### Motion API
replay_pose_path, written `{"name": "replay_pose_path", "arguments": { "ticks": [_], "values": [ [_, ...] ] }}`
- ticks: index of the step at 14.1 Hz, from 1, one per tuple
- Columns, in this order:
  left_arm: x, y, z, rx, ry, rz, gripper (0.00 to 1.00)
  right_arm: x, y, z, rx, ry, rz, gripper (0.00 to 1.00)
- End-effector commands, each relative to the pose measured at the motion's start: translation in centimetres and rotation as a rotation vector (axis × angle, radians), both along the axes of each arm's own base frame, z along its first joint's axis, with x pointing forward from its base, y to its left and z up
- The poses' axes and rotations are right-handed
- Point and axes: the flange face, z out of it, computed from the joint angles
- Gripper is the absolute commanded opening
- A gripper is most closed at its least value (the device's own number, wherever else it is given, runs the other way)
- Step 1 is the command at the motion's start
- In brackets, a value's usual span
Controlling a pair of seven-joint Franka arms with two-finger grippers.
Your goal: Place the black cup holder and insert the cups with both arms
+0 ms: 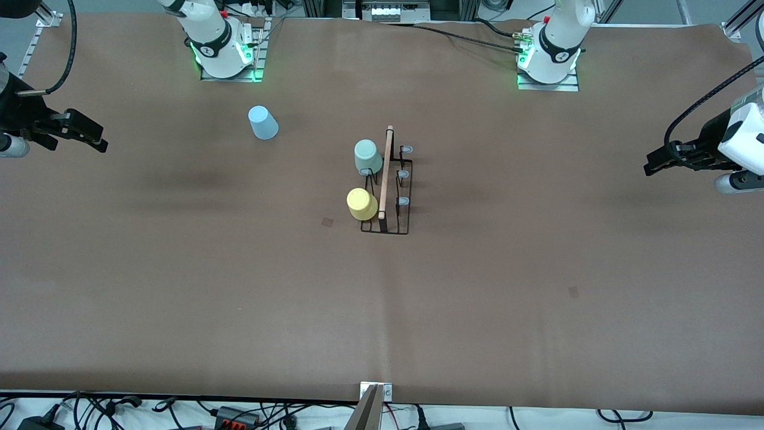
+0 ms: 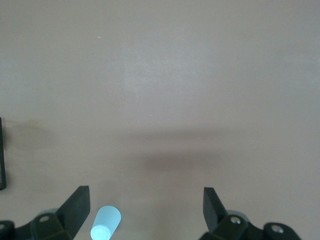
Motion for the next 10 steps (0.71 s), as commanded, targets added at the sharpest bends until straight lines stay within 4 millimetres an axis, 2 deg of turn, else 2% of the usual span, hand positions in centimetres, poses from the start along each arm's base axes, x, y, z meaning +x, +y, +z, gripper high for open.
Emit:
{"name": "replay_pose_path", "arguments": {
  "ticks": [1, 10],
  "values": [
    [0.14, 0.15, 0.47, -0.007, -0.008, 0.007, 1.0, -0.55, -0.15, 0.11, -0.009, -0.002, 0.018, 1.0],
    [0.15, 0.15, 0.54, -0.007, -0.01, 0.007, 1.0, -0.38, -0.14, -0.29, -0.008, -0.001, 0.017, 1.0]
  ]
}}
